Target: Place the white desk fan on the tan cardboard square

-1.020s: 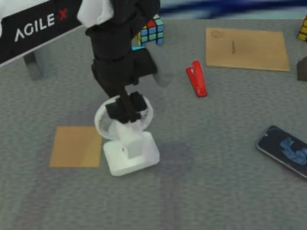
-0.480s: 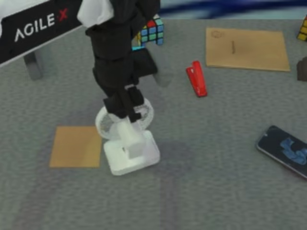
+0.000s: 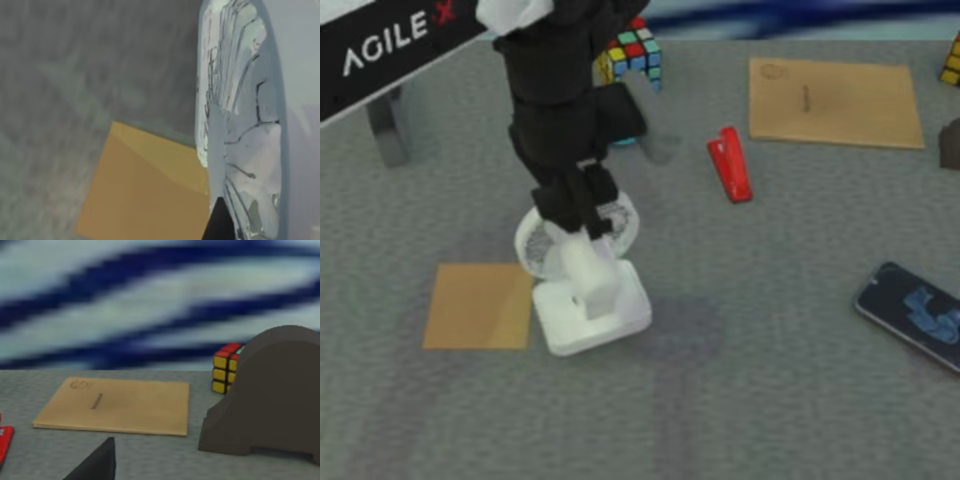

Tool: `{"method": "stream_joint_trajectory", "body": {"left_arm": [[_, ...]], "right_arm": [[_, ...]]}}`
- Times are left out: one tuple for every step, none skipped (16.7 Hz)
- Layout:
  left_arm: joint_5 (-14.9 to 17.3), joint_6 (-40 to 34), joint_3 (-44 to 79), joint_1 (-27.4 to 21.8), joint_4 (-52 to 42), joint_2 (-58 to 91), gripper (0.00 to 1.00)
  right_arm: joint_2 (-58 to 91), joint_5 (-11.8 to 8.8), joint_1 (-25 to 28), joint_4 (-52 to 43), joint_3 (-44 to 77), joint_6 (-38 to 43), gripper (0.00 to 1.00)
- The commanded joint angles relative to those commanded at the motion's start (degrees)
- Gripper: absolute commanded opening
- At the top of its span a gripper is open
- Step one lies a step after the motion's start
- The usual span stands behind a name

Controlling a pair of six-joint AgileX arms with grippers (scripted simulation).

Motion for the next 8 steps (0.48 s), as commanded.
{"method": "stream_joint_trajectory", "body": {"left_arm": [[0.0, 0.0, 2.2, 0.2, -1.8, 0.2, 0.00], [0.0, 0.0, 4.4, 0.3, -3.8, 0.4, 0.00], [0.1, 0.0, 6.3, 0.4, -5.7, 0.5, 0.00], [0.1, 0.0, 7.7, 0.5, -7.0, 0.6, 0.00], [0.1, 0.0, 8.4, 0.6, -7.8, 0.6, 0.00], [0.1, 0.0, 8.6, 0.6, -8.0, 0.6, 0.00], [0.1, 0.0, 8.6, 0.6, -8.0, 0.6, 0.00], [0.1, 0.0, 8.6, 0.6, -8.0, 0.6, 0.00]], "right_arm": [[0.0, 0.0, 0.0, 0.0, 0.0, 0.0, 1.00], [0.0, 0.0, 0.0, 0.0, 0.0, 0.0, 1.00], [0.0, 0.0, 0.0, 0.0, 0.0, 0.0, 1.00], [0.0, 0.0, 0.0, 0.0, 0.0, 0.0, 1.00], [0.0, 0.0, 0.0, 0.0, 0.0, 0.0, 1.00], [0.0, 0.0, 0.0, 0.0, 0.0, 0.0, 1.00], [0.0, 0.0, 0.0, 0.0, 0.0, 0.0, 1.00], [0.0, 0.0, 0.0, 0.0, 0.0, 0.0, 1.00]]}}
